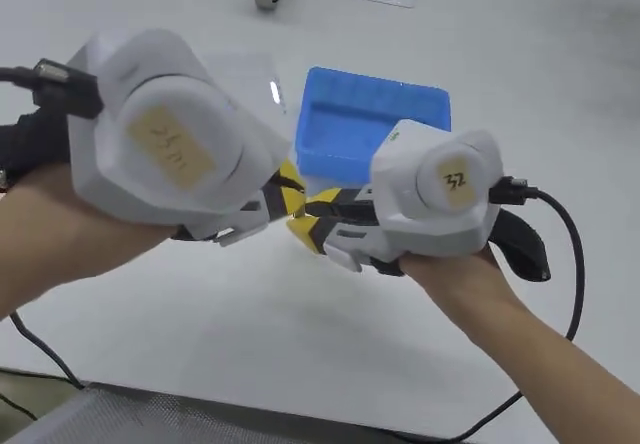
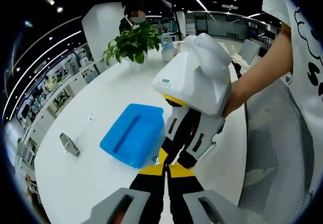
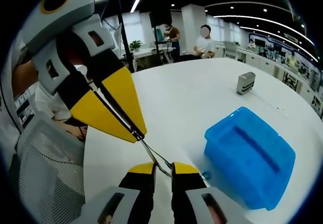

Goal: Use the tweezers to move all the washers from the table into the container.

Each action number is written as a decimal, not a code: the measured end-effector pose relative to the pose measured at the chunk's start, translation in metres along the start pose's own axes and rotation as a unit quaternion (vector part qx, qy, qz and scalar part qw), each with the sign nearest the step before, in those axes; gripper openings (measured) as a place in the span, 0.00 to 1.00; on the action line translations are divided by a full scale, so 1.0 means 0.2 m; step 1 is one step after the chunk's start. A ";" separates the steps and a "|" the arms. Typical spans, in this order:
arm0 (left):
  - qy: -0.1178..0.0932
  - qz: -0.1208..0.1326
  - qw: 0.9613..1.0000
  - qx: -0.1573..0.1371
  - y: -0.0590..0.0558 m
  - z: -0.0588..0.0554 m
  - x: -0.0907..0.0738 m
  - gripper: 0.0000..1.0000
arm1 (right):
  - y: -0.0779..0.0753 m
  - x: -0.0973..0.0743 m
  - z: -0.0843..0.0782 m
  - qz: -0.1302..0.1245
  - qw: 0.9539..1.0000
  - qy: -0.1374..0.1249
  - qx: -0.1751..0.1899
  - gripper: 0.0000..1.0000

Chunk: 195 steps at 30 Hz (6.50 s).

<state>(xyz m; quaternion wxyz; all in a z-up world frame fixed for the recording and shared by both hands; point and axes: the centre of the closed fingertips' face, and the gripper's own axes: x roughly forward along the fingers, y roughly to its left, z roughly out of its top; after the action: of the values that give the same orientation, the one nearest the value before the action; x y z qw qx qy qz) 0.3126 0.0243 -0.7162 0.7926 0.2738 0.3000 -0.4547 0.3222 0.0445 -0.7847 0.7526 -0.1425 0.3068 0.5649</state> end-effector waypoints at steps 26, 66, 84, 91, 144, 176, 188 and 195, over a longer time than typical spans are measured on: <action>0.008 -0.025 0.999 0.022 -0.02 0.02 0.01 0.00 | 0.02 -0.01 0.03 0.007 0.999 0.010 -0.040 0.06; -0.110 0.222 0.938 -0.242 0.13 -0.15 -0.35 0.99 | -0.40 -0.17 0.39 -0.097 0.992 -0.073 -0.015 0.04; -0.080 0.302 0.905 -0.287 0.01 -0.41 -0.42 0.99 | -0.47 0.01 0.23 -0.090 0.994 -0.044 0.035 0.04; -0.067 0.352 0.886 -0.295 0.00 -0.49 -0.49 0.99 | -0.48 0.02 0.19 -0.091 0.995 -0.033 0.035 0.05; -0.037 0.359 0.879 -0.313 -0.02 -0.62 -0.45 0.99 | -0.27 -0.10 0.04 -0.074 0.997 -0.020 0.023 0.05; -0.029 0.355 0.883 -0.306 -0.02 -0.61 -0.44 0.99 | -0.21 -0.18 0.13 -0.068 0.997 -0.032 0.035 0.04; -0.029 0.352 0.885 -0.303 -0.02 -0.60 -0.44 0.99 | -0.28 -0.31 0.35 -0.088 0.993 -0.081 0.014 0.04; -0.026 0.351 0.886 -0.303 -0.02 -0.62 -0.43 0.99 | -0.35 -0.30 0.41 -0.098 0.991 -0.091 0.006 0.04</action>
<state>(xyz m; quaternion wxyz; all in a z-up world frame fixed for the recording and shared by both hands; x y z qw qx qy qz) 0.2458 0.1575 -0.7375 0.9522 0.0958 0.2873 -0.0410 0.4024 0.0223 -0.6945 0.8301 -0.1155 0.2246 0.4972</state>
